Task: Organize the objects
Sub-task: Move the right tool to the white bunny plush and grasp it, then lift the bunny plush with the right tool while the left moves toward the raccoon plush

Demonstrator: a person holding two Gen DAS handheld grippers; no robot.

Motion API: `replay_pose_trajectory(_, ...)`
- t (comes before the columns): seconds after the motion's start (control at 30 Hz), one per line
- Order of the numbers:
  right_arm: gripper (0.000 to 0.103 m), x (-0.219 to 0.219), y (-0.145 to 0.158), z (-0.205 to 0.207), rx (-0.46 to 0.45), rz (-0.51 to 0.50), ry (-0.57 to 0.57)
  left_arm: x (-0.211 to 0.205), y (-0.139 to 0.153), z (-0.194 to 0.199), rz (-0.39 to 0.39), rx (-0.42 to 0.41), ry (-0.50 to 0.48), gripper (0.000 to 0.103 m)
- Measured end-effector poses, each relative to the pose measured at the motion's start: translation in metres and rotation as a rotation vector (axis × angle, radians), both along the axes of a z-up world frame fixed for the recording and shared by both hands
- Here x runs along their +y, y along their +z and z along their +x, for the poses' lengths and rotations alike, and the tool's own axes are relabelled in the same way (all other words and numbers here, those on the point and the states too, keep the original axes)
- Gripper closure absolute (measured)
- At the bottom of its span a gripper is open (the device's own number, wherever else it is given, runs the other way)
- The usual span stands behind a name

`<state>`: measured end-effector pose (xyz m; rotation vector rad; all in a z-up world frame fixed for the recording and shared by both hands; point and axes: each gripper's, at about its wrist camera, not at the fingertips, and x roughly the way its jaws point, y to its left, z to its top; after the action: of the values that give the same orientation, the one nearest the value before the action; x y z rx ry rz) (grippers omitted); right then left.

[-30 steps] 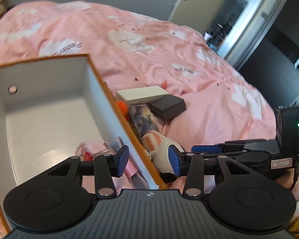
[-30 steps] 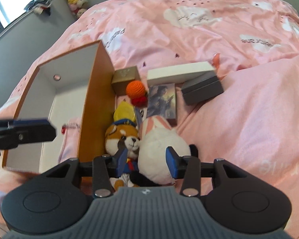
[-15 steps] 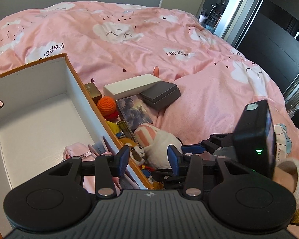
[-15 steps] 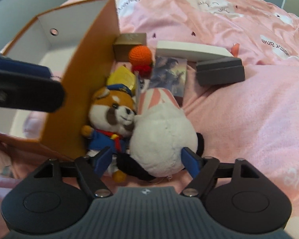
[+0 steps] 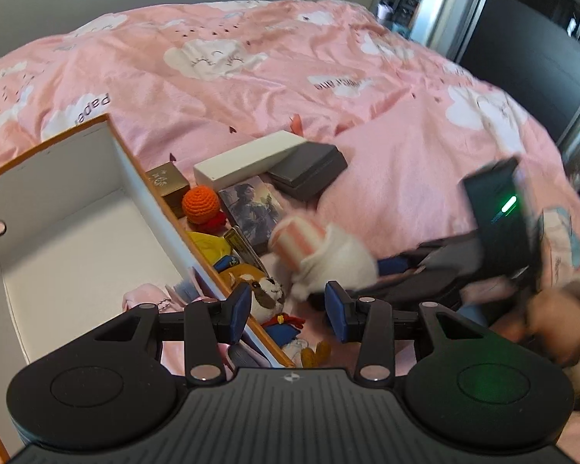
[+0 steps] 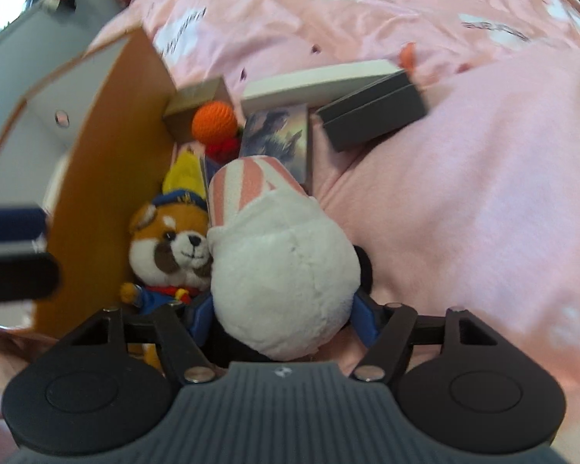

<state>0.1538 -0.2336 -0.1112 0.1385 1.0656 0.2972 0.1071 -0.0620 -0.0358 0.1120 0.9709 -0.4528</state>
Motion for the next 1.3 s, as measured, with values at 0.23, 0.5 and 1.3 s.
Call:
replay_pose_trajectory(0.23,0.032,-0.053,0.015,-0.017,0.021,0.125,-0.164,-0.044,-0.017,-0.01,0.191,0.013,-0.213,0.055)
replay_pose_trajectory(0.5,0.033,-0.058,0.014,-0.033,-0.001,0.168,-0.166,-0.082,-0.067,-0.016,0.488,0.072,-0.407,0.062)
replay_pose_trajectory(1.3,0.033,-0.072,0.012,-0.044,-0.015,0.236,-0.177,-0.102,-0.095,-0.018,0.675,0.037,-0.571,0.087)
